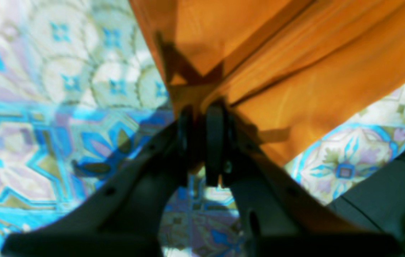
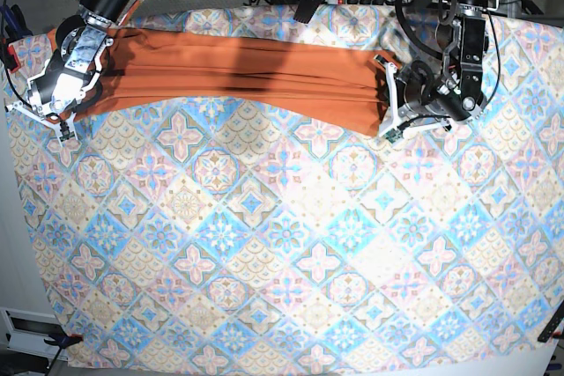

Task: Fold the T-shirt properly
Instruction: 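Lower the folded edge and reposition the left gripper at the strip end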

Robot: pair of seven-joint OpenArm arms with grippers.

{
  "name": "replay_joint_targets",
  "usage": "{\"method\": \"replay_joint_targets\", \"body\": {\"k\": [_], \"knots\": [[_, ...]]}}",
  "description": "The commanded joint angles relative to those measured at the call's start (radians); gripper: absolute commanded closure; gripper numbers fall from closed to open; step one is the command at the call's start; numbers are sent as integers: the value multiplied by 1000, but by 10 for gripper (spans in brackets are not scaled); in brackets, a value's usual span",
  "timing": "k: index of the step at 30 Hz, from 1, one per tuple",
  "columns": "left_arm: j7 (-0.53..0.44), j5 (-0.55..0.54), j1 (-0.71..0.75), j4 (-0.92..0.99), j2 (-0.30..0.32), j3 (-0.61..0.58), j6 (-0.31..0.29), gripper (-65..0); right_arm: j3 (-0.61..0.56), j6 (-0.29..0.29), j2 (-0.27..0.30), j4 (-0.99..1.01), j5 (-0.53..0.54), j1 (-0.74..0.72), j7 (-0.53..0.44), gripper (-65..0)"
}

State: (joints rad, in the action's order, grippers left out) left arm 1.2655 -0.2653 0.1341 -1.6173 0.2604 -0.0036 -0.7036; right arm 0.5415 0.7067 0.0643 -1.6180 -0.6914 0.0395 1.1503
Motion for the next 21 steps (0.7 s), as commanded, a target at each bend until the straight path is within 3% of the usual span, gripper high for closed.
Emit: {"method": "replay_joint_targets", "body": {"k": [1,10,21], "knots": [[-2,8,2,-18,12,4,5,-59,4,-9,19,-21,-26,-5,13,-11],[-4,10,32,-16,14,9,5,-218,4,-9,-2,-38,-26,3,10,-40],[-2,10,34,-16,14,6,5,-234,-77,-9,-22,-150,-26,82,15,-243]]}}
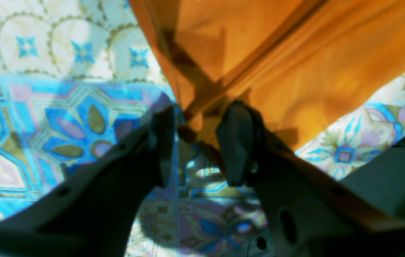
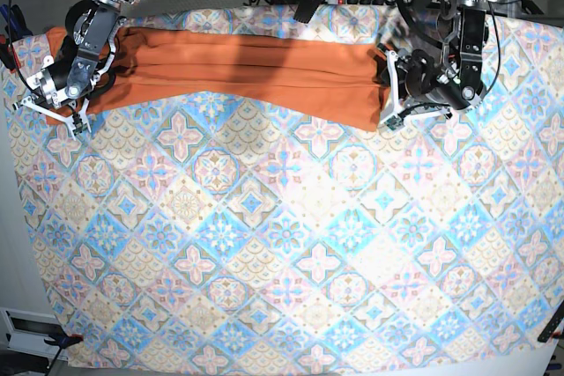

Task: Fold the T-shirt properly
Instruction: 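Lower the folded edge and reposition the left gripper at the strip end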

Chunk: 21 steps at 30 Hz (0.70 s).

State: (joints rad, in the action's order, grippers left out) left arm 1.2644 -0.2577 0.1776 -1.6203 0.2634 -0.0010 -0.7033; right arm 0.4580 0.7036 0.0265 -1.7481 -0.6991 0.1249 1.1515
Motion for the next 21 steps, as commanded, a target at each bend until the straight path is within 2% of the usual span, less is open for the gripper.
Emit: {"method": "replay_joint_targets", "body": {"k": [1,6,12,21], "knots": [[-1,2,-10,-13,10,3,5,-234,6,-5,16,-20,-18,-3,14,-256],[-1,-9,12,-19,10,8,5,-234,8,-5,16,-20,-18,-3,14,-276],[-1,-13,26,-21,10,6,5,-228,83,-5,-1,-98,-18,-6,8,-275],[1,-10,89,-160,12,9,5,-227,104,-5,-3,-132,-18,-4,5,-275]]}}
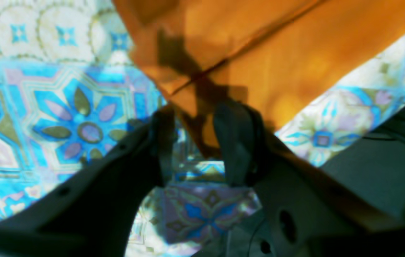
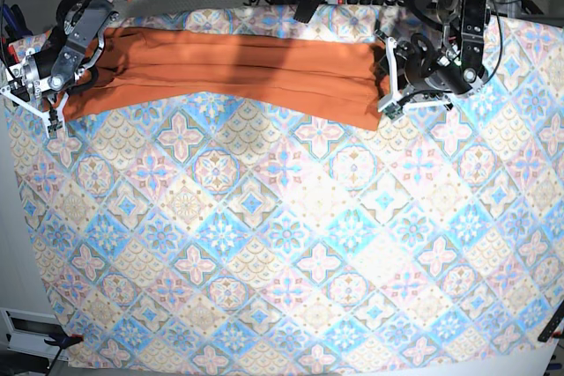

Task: Fold the T-shirt properly
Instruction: 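Lower the folded edge and reposition the left gripper at the strip end, then grasp the end of the folded orange strip with the left gripper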

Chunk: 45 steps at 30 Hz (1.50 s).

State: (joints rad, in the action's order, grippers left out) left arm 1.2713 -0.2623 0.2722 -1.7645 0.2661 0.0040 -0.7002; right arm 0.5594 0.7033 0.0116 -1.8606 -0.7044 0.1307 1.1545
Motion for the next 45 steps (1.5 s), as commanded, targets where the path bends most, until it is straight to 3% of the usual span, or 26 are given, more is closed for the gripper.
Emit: {"method": "replay_joint_targets", "body": {"k": [1,9,17,22,30,34,41,45], "knots": [[-6,-4,-4,-21,9,4,2,-227,3,-5,12,-20,-13,-10,2,-275],[-8,-7,14,-22,35,4,2,-227,3,-5,11,-24,-13,-9,2,-271],[-11,-30,45,-206,38,6,2,-220,4,-5,11,-24,-13,-10,2,-104],[-8,-128,-50,-197,35,4,2,-116,0,-5,11,-24,-14,-10,2,-10],[-6,-134,-195,42,-32,-23,2,-92,0,-5,11,-24,-14,-7,2,-6],[-11,-134,-201,53,-32,-124,2,-92,0,-5,11,-24,-14,-7,2,-6],[-12,-128,-205,54,-32,-126,2,-92,4,-5,11,-24,-14,-7,2,-6],[-23,-55,-207,54,-34,-126,2,-90,3,-5,11,-24,-14,-7,2,-5]]}}
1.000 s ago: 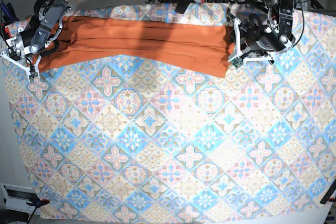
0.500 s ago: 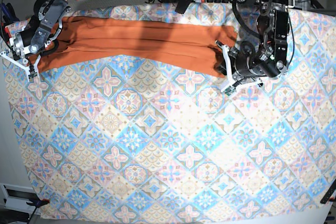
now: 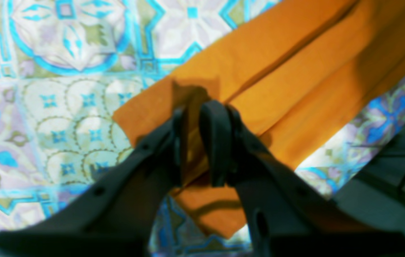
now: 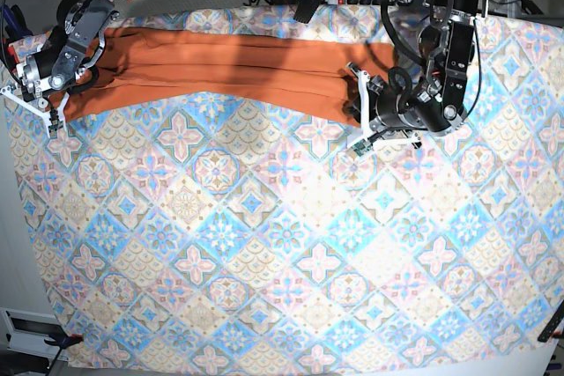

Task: Fold the T-shirt properly
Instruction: 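Grasp the end of the folded orange strip with the left gripper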

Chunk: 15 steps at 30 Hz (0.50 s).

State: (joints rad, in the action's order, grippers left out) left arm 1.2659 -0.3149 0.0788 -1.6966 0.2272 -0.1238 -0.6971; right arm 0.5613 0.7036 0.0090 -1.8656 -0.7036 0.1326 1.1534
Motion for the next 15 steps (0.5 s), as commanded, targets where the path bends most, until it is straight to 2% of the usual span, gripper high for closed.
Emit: {"method": "replay_joint_targets", "body": {"k": [1,5,15], "knots": [[-28,20,-14,-12,5,0,-1,-90,1,-5,13,-19,-15,-9,3,-5],[-58,72,-10,53,5,-6,-1,-90,4,-5,13,-19,-15,-8,3,-5],[-76,69,11,94,5,-4,-1,-87,4,-5,13,-19,-17,-8,3,-4]]}}
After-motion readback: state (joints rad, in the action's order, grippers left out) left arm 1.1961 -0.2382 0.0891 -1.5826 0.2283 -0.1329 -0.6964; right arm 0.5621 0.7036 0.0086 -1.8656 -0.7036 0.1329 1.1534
